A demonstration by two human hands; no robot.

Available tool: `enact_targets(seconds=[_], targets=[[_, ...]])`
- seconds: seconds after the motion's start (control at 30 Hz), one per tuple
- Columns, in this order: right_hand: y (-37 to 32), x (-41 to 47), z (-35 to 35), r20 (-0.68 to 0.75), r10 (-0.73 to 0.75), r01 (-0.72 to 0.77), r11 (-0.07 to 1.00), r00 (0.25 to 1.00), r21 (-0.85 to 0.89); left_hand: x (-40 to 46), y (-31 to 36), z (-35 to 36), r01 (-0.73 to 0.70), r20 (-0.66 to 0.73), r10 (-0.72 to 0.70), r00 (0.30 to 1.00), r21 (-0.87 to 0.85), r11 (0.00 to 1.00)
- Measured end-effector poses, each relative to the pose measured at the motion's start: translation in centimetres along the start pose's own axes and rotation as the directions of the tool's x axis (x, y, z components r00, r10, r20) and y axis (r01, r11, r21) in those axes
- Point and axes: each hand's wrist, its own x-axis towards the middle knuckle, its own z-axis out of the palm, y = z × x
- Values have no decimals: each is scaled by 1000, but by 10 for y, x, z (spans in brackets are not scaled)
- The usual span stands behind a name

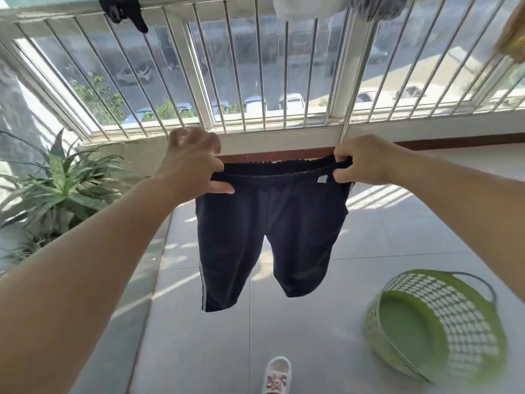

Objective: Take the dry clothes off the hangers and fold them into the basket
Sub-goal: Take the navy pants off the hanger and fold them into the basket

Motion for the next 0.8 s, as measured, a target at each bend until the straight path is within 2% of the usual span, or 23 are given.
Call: enact_targets(seconds=[0.07,0.1,0.17,0.33,0.4,0.53,0.63,0.67,0.73,0.8], targets=[[3,4,9,6,39,-39,997,999,69,2,-8,16,26,80,-13,997,-160,987],[5,6,12,3,48,-48,995,999,91,3,-11,21,50,97,-22,995,-300,953],[8,9,18,-26,69,-64,986,997,156,2,-10,29,132,132,-70,989,-552,823],[14,15,28,-132,178,-121,927,975,355,8,-6,48,225,181,-133,974,-823,522],[18,18,30,-110,236,-172,894,965,414,13,-4,55,243,196,-152,969,-875,420],[24,22,32,-52,361,-277,793,931,543,19,5,60,268,248,-155,956,-955,126],[26,26,41,-84,405,-265,726,910,634,31,15,62,344,314,-216,924,-932,115],[24,27,45,-99,425,-274,727,900,630,35,19,62,377,349,-248,904,-923,76],[19,33,56,-156,493,-324,746,856,582,44,30,62,444,452,-283,846,-891,-96],[12,39,66,-202,585,-378,712,785,591,51,40,65,486,569,-291,769,-816,-312]])
